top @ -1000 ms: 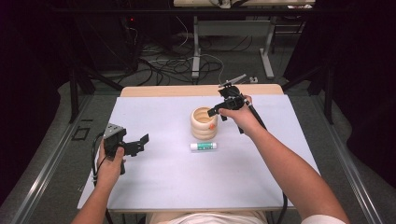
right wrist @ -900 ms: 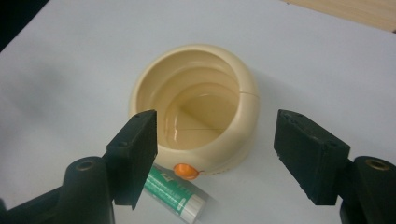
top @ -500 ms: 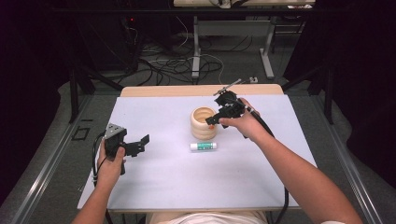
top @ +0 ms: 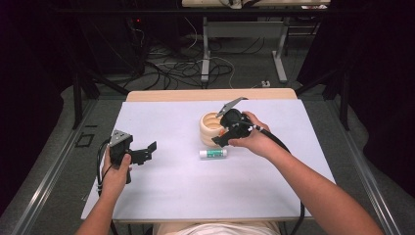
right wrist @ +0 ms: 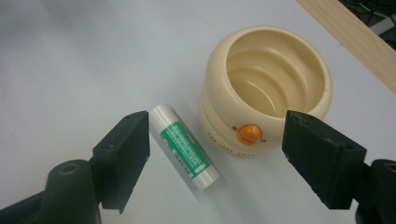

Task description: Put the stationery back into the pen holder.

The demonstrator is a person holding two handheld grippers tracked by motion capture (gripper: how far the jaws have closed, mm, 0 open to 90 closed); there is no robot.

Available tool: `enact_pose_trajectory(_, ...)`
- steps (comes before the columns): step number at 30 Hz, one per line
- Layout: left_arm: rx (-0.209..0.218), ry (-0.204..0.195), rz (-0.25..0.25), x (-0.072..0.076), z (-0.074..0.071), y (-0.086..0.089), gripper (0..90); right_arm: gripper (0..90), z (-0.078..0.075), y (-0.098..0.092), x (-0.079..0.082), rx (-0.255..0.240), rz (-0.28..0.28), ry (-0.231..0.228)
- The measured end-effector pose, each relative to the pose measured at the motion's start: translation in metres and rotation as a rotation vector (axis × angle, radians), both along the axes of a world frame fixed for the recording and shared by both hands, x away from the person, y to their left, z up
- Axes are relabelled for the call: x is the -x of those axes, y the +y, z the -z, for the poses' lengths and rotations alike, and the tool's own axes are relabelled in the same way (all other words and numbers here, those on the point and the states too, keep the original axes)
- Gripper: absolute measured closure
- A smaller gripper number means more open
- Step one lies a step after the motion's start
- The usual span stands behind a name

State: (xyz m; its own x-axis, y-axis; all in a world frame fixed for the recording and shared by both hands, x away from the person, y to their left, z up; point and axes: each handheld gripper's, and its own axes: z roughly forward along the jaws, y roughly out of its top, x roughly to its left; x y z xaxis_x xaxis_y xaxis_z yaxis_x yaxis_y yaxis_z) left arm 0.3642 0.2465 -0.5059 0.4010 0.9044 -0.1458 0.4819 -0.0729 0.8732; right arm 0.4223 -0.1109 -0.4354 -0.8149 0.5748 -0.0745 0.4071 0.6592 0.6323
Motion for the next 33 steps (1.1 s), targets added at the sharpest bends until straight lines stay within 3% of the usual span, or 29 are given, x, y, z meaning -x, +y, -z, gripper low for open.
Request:
enact_pose_trajectory(3,-0.003,-0.004,0.001,0.000,0.000,0.001,0.3,24.8,0.003,0.005,0.004,0.028,-0.075,-0.026)
enact_pose_trajectory(5,-0.002,0.000,0.001,0.000,0.000,0.001,0.3,24.8,0.004,0.007,0.006,0.037,-0.093,-0.030)
enact_pose_trajectory(6,0.000,0.000,0.000,0.000,0.001,0.000,0.3,24.8,0.006,0.010,0.009,0.063,-0.139,-0.052)
enact_pose_trajectory(12,-0.002,-0.002,0.001,-0.001,0.001,0.000,0.3,24.5,0.010,0.016,0.013,0.108,-0.190,-0.079)
enact_pose_trajectory(14,-0.001,-0.003,0.001,-0.001,0.001,0.000,0.3,24.4,0.012,0.020,0.016,0.145,-0.234,-0.108)
enact_pose_trajectory(17,-0.001,-0.002,0.001,-0.001,0.001,0.000,0.3,25.9,0.015,0.022,0.018,0.157,-0.267,-0.116)
enact_pose_trajectory(20,-0.002,-0.003,0.001,0.000,0.000,0.000,0.3,28.1,0.020,0.029,0.023,0.212,-0.339,-0.140)
enact_pose_trajectory(21,-0.002,-0.004,0.001,0.000,0.000,0.000,0.3,28.1,0.020,0.029,0.023,0.212,-0.339,-0.140)
enact_pose_trajectory(23,-0.001,-0.004,0.001,0.000,0.000,-0.001,0.3,33.0,0.024,0.034,0.023,0.255,-0.381,-0.147)
enact_pose_trajectory(33,-0.004,-0.004,0.002,0.000,0.000,-0.001,0.3,37.6,0.038,0.044,0.023,0.341,-0.425,-0.152)
